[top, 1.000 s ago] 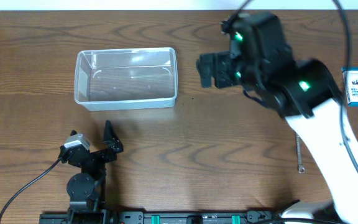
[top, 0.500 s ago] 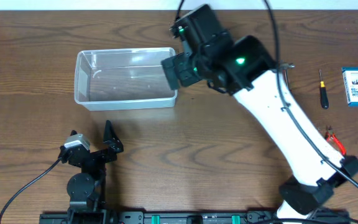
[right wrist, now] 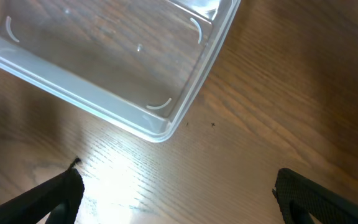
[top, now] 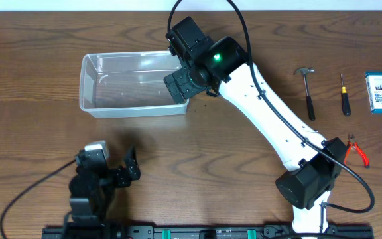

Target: Pack container

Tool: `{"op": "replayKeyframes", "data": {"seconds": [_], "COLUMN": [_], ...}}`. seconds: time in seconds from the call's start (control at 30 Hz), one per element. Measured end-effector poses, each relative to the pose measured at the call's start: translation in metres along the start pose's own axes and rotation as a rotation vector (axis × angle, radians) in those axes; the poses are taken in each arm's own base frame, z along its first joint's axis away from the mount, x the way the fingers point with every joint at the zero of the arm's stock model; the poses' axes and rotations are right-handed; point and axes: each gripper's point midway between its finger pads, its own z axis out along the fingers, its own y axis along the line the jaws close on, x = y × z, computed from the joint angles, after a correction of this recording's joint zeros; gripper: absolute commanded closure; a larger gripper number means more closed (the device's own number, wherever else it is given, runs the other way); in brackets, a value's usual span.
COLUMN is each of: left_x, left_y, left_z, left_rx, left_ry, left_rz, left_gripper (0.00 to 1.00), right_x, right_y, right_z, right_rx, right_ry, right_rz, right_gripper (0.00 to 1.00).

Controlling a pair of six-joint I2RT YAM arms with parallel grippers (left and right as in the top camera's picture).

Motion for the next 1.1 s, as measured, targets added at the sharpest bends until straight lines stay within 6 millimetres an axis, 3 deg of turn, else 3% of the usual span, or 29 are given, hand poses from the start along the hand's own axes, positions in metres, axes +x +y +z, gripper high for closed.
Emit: {"op": "replayKeyframes", "data": {"seconds": [0.2,0.37,0.57,0.7,0.93,1.1], "left_x": [-0.063,-0.115,-0.181,-0.187,-0.152,-0.146], "left_y": [-0.001,0.014,0.043,0.063,0.105,0.122], "left_z": [-0.023,-0.021,-0.014,-0.015,-0.003,0.015], "left_rx": [-0.123,-0.259,-0.327,-0.3,-0.266,-0.256], "left_ry": [0.186,0.362,0.412,0.476,0.669,0.689], "left_rz": [0.095,0.095,0.012,-0.072,-0.268,-0.308], "left_gripper": [0.02,0.02,0.02,0.02,0.02,0.02], "right_x": [0.0,0.001,-0.003,-0.006,-0.03,-0.036], "right_y": [0.0,-0.001,-0.004,-0.015,-0.017,-0.01], "right_z": [0.0,-0.001,-0.001,0.001,0.018,0.031], "right_rx": [0.002,0.004,0.005,0.004,-0.082,-0.108], "right_ry": [0.0,0.002,-0.009,-0.013,-0.07,-0.081], "right_rz": [-0.003,-0.001,0.039,0.072,0.084,0.074], "right_gripper": [0.01,0.01,0.01,0.01,0.01,0.01]}}
